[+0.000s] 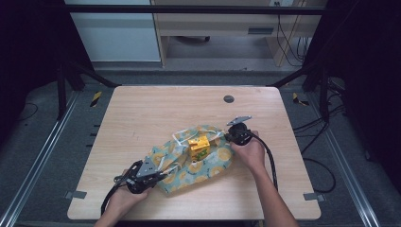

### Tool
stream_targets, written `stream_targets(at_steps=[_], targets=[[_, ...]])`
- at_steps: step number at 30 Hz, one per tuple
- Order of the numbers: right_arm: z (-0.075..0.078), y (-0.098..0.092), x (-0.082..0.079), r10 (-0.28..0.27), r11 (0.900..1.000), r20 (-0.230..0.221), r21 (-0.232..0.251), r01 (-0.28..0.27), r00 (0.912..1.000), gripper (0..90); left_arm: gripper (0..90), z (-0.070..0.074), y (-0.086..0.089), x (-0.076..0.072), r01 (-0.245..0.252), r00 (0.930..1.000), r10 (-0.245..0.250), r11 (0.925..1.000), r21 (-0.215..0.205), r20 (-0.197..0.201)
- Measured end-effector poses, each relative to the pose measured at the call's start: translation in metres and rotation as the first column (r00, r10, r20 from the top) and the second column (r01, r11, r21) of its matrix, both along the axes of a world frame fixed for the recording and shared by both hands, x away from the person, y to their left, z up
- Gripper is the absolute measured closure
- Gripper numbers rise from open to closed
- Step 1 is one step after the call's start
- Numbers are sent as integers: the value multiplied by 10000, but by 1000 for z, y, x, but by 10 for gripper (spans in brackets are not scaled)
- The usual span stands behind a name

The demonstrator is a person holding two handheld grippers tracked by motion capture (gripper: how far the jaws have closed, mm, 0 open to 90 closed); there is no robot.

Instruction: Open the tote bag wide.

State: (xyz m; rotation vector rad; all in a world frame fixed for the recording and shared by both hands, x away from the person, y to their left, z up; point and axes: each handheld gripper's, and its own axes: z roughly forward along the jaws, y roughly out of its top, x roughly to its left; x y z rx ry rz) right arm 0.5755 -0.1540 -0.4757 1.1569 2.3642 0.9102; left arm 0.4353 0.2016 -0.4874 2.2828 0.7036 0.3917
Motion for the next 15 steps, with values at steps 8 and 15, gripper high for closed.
stream_targets(at_steps=[8,15], targets=[[-2,2,-1,110,9995,7,-309,-110,9999,900,886,-2,-3,-4,143,9999,-142,9997,194,-73],[-3,3,-1,95,9997,-103,-236,-98,9999,900,887,-2,-5,-8,202,9997,-199,9996,218,-118]])
